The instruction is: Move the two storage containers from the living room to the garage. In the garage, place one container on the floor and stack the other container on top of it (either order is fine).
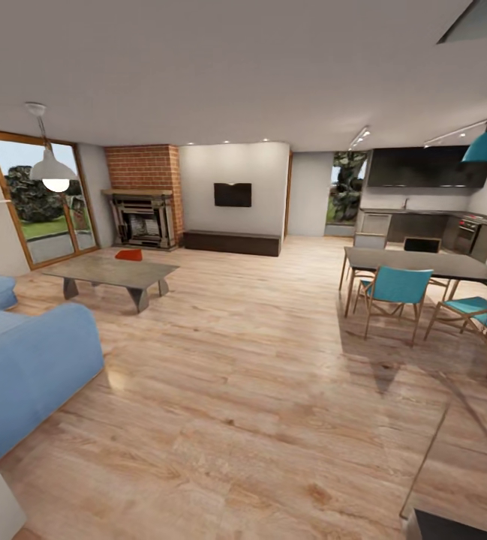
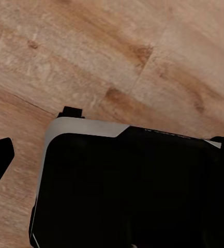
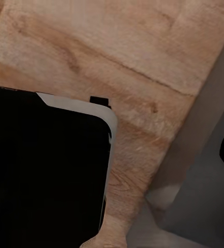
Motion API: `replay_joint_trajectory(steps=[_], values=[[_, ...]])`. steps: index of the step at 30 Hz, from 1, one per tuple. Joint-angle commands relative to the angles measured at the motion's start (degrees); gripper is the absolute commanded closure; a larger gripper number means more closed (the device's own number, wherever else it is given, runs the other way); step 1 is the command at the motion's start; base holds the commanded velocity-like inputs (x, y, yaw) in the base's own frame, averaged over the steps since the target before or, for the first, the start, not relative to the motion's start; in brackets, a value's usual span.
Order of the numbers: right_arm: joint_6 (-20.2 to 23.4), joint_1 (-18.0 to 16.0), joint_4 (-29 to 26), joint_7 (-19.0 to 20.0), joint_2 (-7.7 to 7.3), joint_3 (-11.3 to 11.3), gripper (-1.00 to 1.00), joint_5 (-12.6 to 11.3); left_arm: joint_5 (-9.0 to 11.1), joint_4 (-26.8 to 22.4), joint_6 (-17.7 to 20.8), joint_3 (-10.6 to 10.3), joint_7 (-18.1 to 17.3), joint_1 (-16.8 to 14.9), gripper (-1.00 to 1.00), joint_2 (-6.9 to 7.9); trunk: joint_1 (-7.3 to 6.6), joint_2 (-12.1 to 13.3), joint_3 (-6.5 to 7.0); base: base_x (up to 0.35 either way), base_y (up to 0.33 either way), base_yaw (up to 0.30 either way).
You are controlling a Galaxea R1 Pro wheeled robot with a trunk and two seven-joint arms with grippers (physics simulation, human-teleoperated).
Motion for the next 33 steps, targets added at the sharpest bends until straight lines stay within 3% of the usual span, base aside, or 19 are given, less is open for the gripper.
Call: replay_joint_trajectory(steps=[1,33], values=[[-0.3,-0.1,0.2,-0.2,0.01,0.4,-1.00,-0.2,0.4,0.1,-0.1,0.1,-0.3,0.0,-1.00,0.03,0.05,0.0,-0.02,0.329,0.000,0.000],[0.0,-0.1,0.2,-0.3,0.09,0.4,-1.00,-0.3,0.4,0.1,0.1,0.1,-0.3,0.0,-1.00,0.06,0.05,0.0,-0.02,0.329,0.000,0.000]])
